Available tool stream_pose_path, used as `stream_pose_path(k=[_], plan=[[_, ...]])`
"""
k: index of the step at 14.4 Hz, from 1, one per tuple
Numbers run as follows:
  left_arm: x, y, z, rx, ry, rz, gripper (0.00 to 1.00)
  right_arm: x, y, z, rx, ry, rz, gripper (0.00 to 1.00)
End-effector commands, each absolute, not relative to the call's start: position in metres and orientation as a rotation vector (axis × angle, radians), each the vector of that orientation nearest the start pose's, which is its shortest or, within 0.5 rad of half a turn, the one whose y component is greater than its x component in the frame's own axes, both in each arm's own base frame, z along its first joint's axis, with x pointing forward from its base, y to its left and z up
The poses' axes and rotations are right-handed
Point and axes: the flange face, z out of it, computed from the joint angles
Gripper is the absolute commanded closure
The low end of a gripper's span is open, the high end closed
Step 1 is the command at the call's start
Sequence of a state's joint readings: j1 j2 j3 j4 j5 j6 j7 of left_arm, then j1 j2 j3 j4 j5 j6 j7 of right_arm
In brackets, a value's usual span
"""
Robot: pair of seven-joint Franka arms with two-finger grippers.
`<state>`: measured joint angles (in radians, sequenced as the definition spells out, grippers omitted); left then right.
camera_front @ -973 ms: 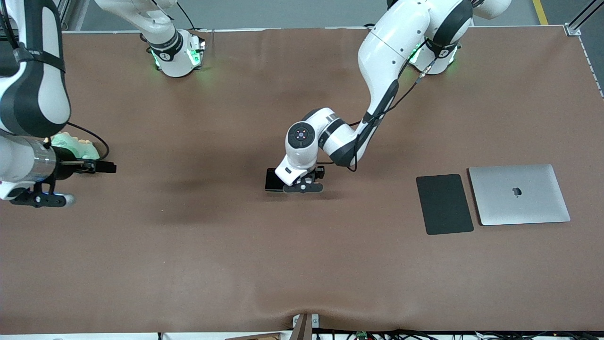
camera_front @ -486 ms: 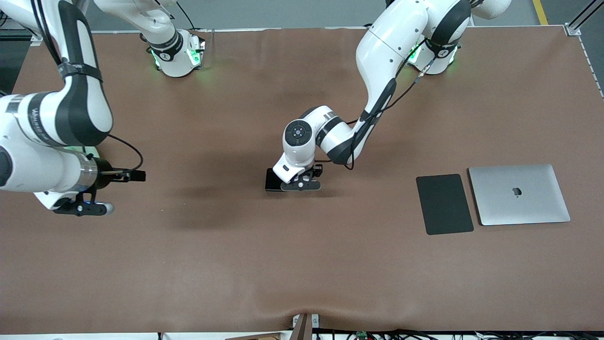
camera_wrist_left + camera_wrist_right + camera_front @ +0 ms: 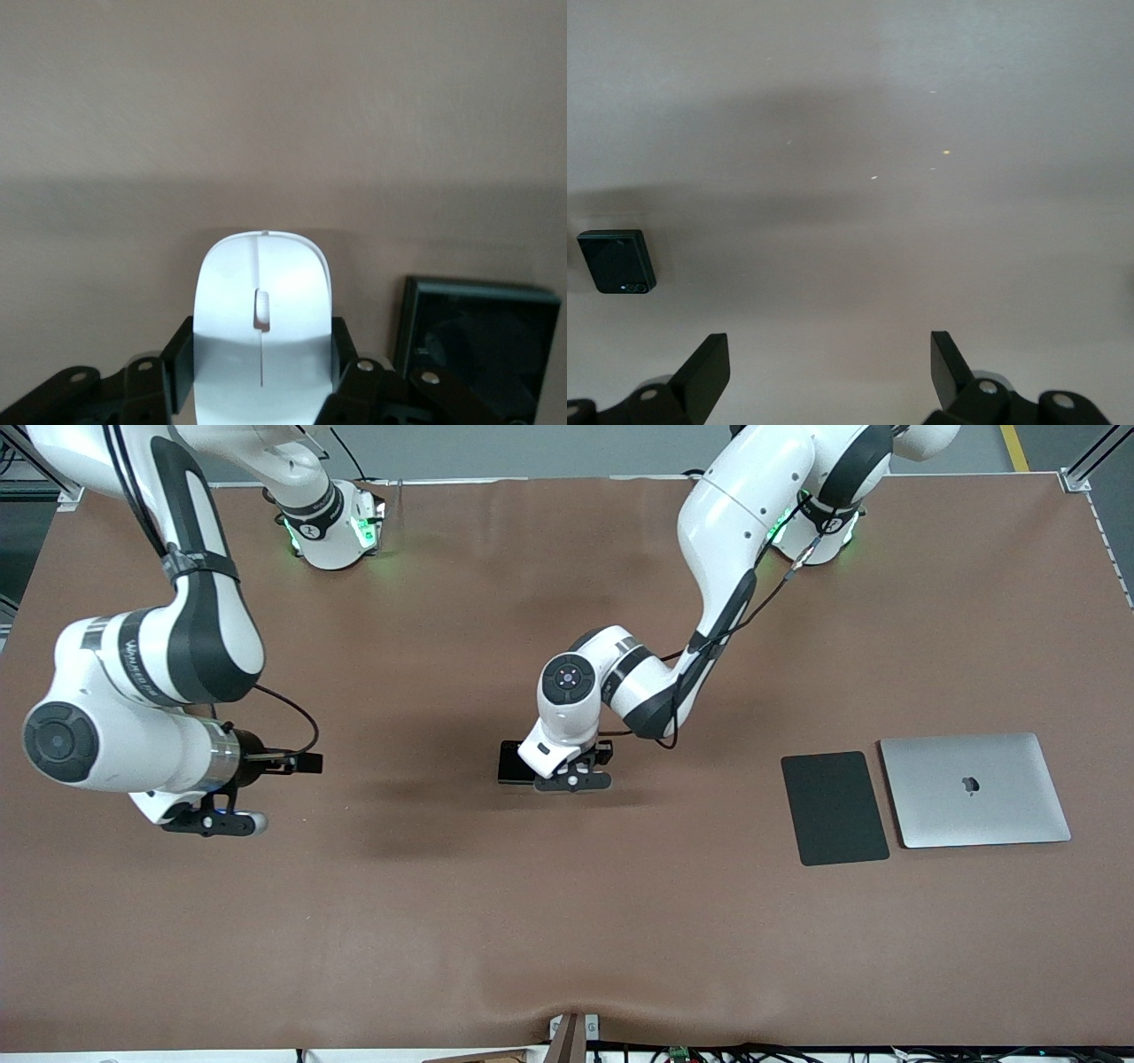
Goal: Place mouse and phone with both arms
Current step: 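Grasp the white mouse with the left gripper while the right gripper reaches out, then carry the mouse to the mouse pad while the right gripper reaches the phone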
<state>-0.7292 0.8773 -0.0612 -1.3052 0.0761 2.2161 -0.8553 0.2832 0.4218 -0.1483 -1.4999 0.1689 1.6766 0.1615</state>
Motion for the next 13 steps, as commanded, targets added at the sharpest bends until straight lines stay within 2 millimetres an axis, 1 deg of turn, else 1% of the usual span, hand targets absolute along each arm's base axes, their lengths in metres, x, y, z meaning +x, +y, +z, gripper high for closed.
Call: stream_pose_path(k=[1,2,3,4,5,6,7,9,10,12,13], plan=[[0.566,-0.489,0.268,-3.148,-0.05,-0.107,0.58,0.64,0.151,0.404,-3.045,0.068,0.384,0.0],[0.579,-0.474,0.285,-3.162,-0.056,-0.127,0.58,0.638,0.16,0.402,-3.047,0.077,0.384,0.0],[0.59,-0.46,0.295,-3.164,-0.069,-0.136,0.58,0.638,0.171,0.398,-3.048,0.076,0.377,0.0],[0.599,-0.447,0.305,-3.163,-0.067,-0.139,0.58,0.634,0.19,0.392,-3.051,0.04,0.377,0.0],[0.609,-0.432,0.315,-3.163,-0.056,-0.145,0.58,0.632,0.204,0.387,-3.052,0.011,0.376,0.0],[0.619,-0.411,0.323,-3.155,-0.05,-0.135,0.58,0.632,0.213,0.383,-3.055,-0.006,0.363,0.0],[0.629,-0.391,0.336,-3.154,-0.044,-0.142,0.59,0.629,0.227,0.377,-3.059,-0.021,0.362,0.0],[0.646,-0.355,0.354,-3.147,-0.056,-0.147,0.62,0.627,0.249,0.363,-3.049,0.027,0.341,0.0],[0.654,-0.337,0.363,-3.143,-0.081,-0.159,0.62,0.624,0.265,0.356,-3.05,0.032,0.331,0.0],[0.672,-0.296,0.375,-3.137,-0.103,-0.18,0.62,0.62,0.289,0.34,-3.061,0.064,0.309,0.0],[0.679,-0.279,0.376,-3.134,-0.098,-0.18,0.62,0.616,0.303,0.332,-3.067,0.079,0.298,0.0]])
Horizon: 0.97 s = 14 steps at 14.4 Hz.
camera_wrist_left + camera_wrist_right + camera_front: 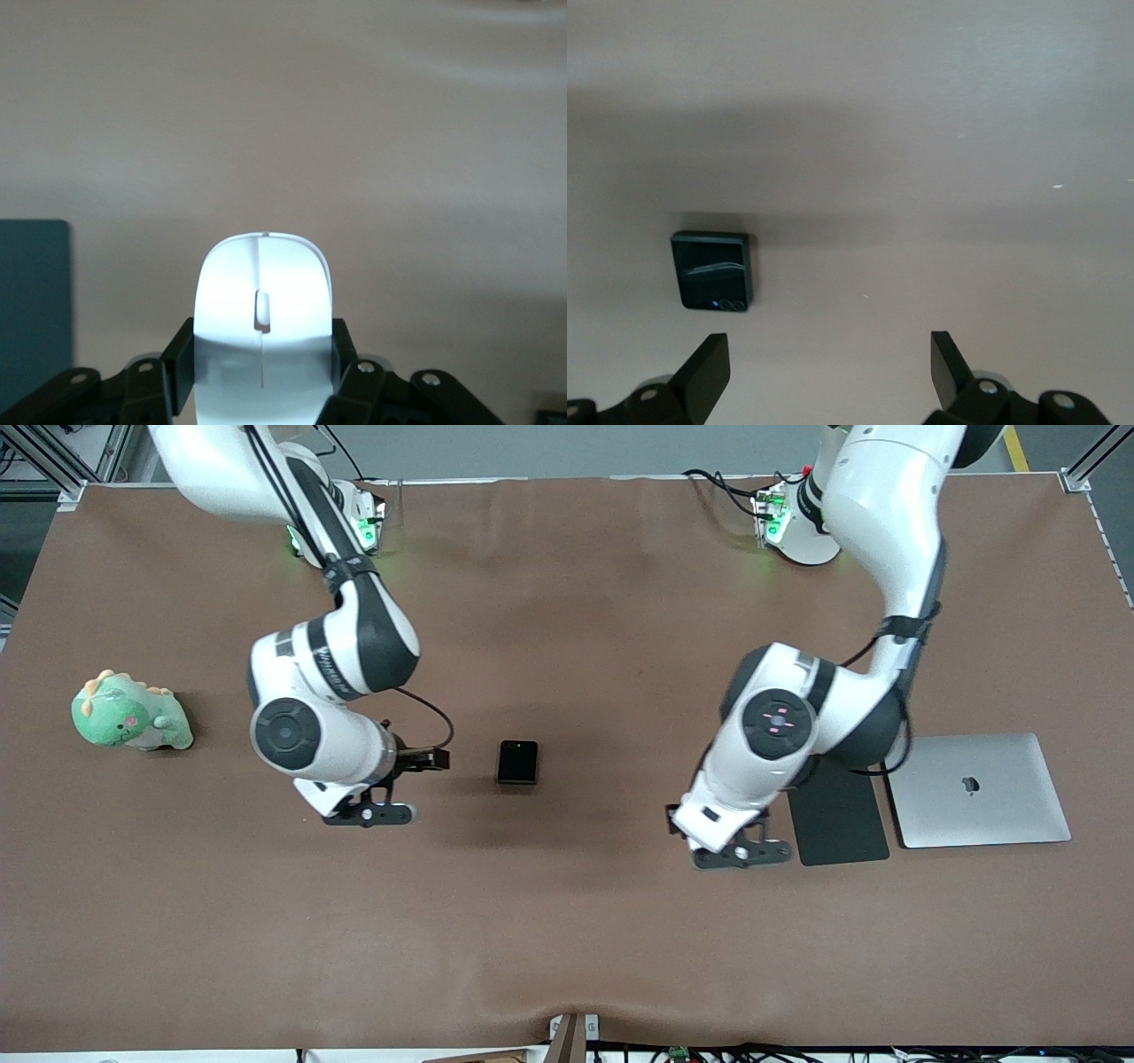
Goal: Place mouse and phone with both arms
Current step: 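Carry the mouse to the mouse pad while the right gripper reaches the phone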
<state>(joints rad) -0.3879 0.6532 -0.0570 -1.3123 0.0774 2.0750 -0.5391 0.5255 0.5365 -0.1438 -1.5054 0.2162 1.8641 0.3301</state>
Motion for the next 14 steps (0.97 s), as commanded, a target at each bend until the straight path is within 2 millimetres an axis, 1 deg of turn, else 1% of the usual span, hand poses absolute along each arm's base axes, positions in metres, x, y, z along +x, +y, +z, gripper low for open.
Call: stream_pose_path(k=[1,2,4,5,7,8,10,12,14], plan=[[0.686,-0.261,0.377,-3.13,-0.106,-0.181,0.62,0.612,0.318,0.322,-3.073,0.089,0.285,0.0],[0.691,-0.244,0.377,-3.125,-0.105,-0.176,0.62,0.61,0.328,0.313,-3.078,0.109,0.268,0.0],[0.704,-0.202,0.38,-3.116,-0.101,-0.168,0.62,0.604,0.347,0.296,-3.085,0.113,0.25,0.0],[0.71,-0.177,0.382,-3.112,-0.086,-0.169,0.62,0.602,0.352,0.292,-3.086,0.125,0.246,0.0],[0.716,-0.137,0.376,-3.106,-0.055,-0.142,0.62,0.598,0.361,0.282,-3.092,0.116,0.246,0.0],[0.716,-0.125,0.373,-3.104,-0.054,-0.13,0.62,0.594,0.366,0.278,-3.095,0.103,0.25,0.0],[0.715,-0.107,0.362,-3.096,-0.081,-0.099,0.62,0.592,0.37,0.272,-3.095,0.115,0.253,0.0],[0.712,-0.079,0.346,-3.09,-0.13,-0.06,0.62,0.585,0.386,0.264,-3.071,0.159,0.259,0.0],[0.705,-0.067,0.326,-3.086,-0.152,-0.02,0.62,0.582,0.392,0.249,-3.072,0.187,0.247,0.0]])
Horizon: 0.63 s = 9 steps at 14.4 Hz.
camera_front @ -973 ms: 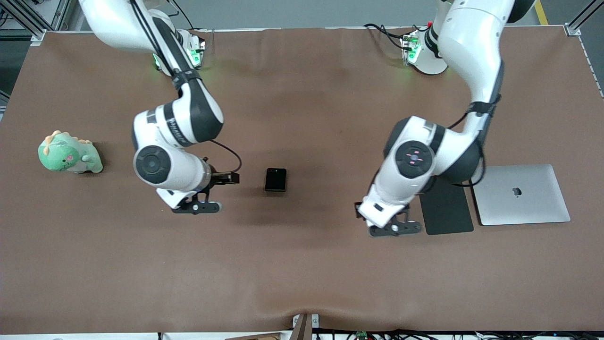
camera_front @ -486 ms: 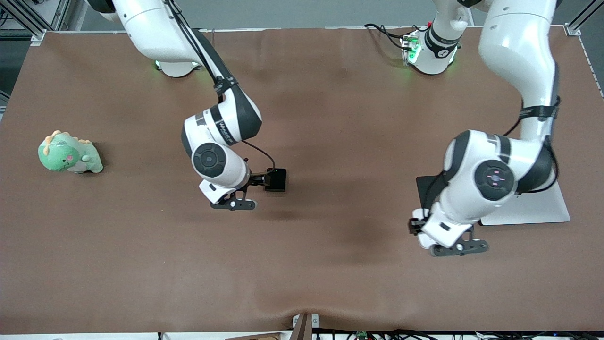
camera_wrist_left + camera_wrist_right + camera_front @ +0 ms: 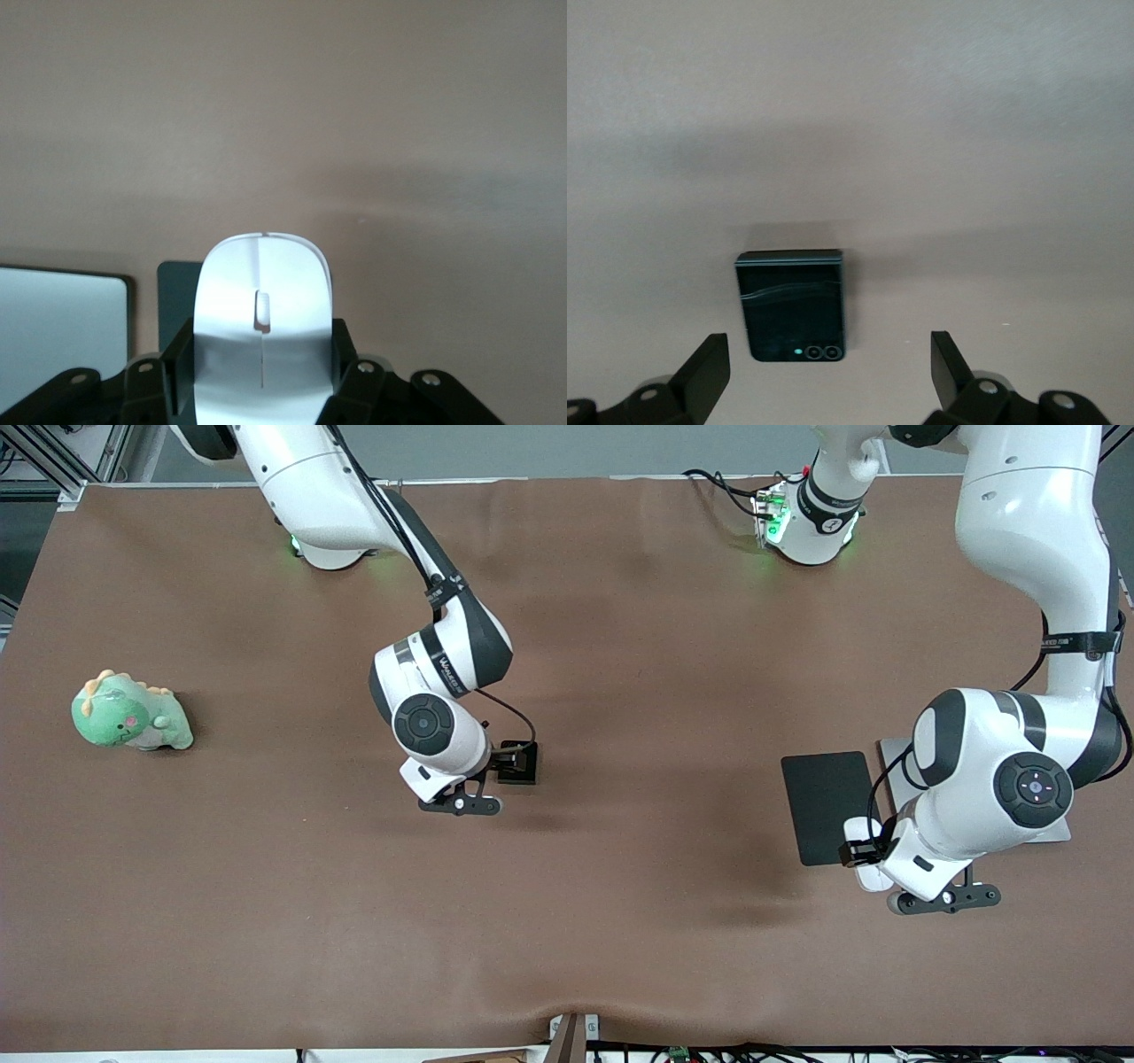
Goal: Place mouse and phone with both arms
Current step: 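Carry the mouse to the mouse pad while the right gripper reaches the phone, then lower the mouse onto the pad while the right gripper grasps the phone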
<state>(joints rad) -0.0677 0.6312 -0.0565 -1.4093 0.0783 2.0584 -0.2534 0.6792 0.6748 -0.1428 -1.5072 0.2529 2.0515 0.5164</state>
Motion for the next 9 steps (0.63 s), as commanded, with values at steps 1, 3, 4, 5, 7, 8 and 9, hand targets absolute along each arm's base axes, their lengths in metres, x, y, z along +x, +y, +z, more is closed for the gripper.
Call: stream_pose_path(k=[1,3,4,5,7,8,9], plan=[[0.699,-0.06,0.32,-3.086,-0.164,-0.026,0.62,0.58,0.395,0.239,-3.077,0.189,0.245,0.0],[0.681,-0.053,0.301,-3.089,-0.168,-0.034,0.62,0.576,0.393,0.226,-3.078,0.195,0.231,0.0],[0.672,-0.048,0.294,-3.089,-0.171,-0.058,0.62,0.575,0.392,0.222,-3.076,0.198,0.221,0.0],[0.661,-0.045,0.282,-3.08,-0.15,-0.077,0.62,0.572,0.392,0.219,-3.078,0.197,0.225,0.0],[0.643,-0.044,0.259,-3.08,-0.12,-0.134,0.62,0.568,0.398,0.217,-3.057,0.213,0.248,0.0],[0.635,-0.044,0.247,-3.088,-0.114,-0.171,0.62,0.566,0.4,0.216,-3.041,0.225,0.26,0.0],[0.628,-0.044,0.238,-3.094,-0.111,-0.194,0.61,0.564,0.404,0.211,-3.033,0.23,0.264,0.0]])
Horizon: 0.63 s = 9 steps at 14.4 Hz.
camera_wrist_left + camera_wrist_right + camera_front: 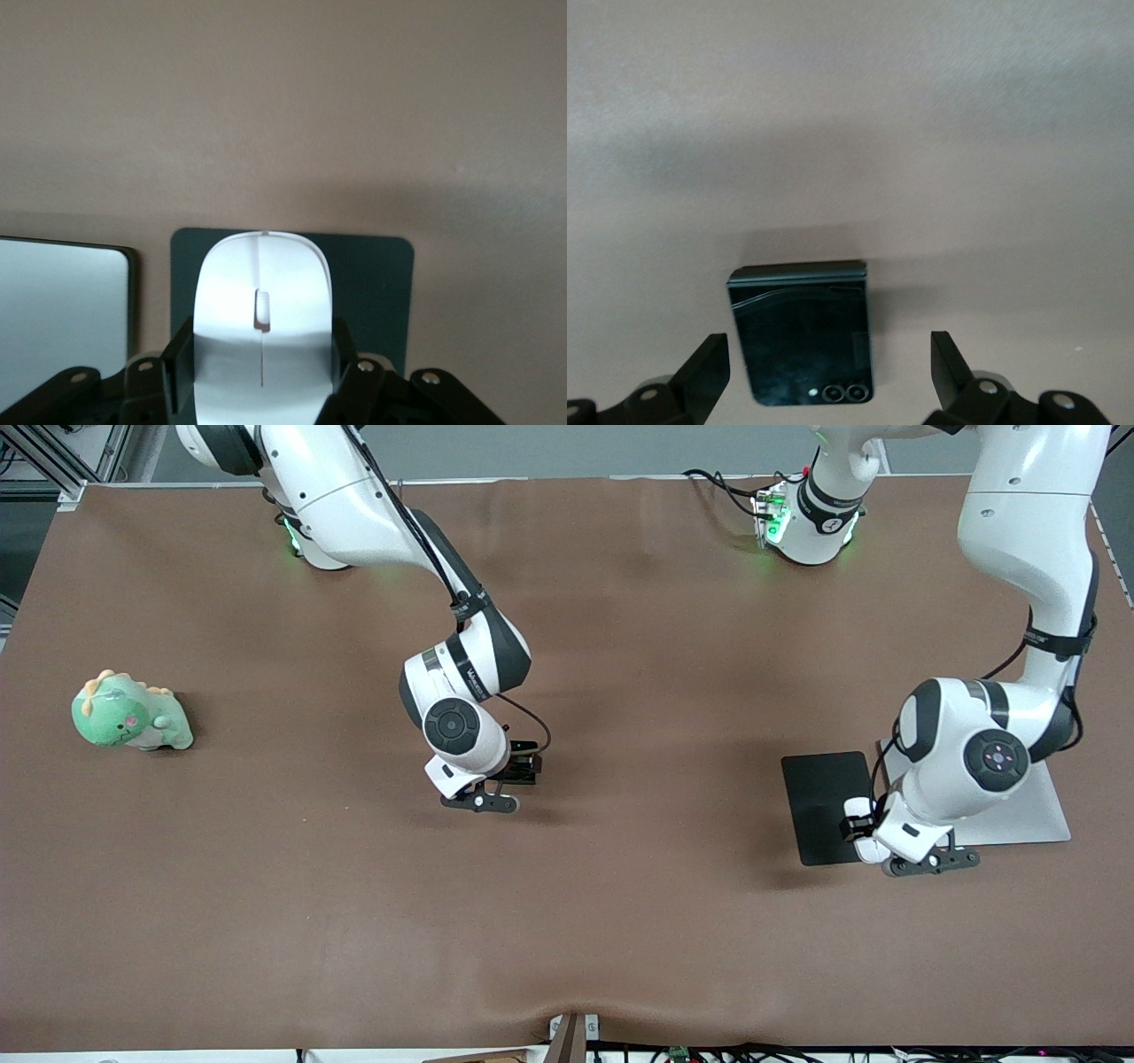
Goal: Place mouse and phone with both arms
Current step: 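Lower the mouse onto the pad while the right gripper grasps the phone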
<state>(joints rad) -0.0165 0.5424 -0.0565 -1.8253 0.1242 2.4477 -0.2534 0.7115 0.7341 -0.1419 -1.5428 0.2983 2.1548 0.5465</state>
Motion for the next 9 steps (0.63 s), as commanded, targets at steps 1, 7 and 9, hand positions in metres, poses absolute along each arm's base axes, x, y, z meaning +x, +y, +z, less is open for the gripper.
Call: stream_pose_path(k=[1,7,9], plan=[[0.624,-0.044,0.232,-3.097,-0.109,-0.198,0.61,0.564,0.405,0.208,-3.029,0.233,0.254,0.0],[0.617,-0.048,0.206,-3.106,-0.095,-0.188,0.61,0.553,0.406,0.185,-3.043,0.225,0.243,0.0],[0.616,-0.048,0.201,-3.104,-0.089,-0.176,0.61,0.548,0.414,0.178,-3.047,0.208,0.232,0.0]])
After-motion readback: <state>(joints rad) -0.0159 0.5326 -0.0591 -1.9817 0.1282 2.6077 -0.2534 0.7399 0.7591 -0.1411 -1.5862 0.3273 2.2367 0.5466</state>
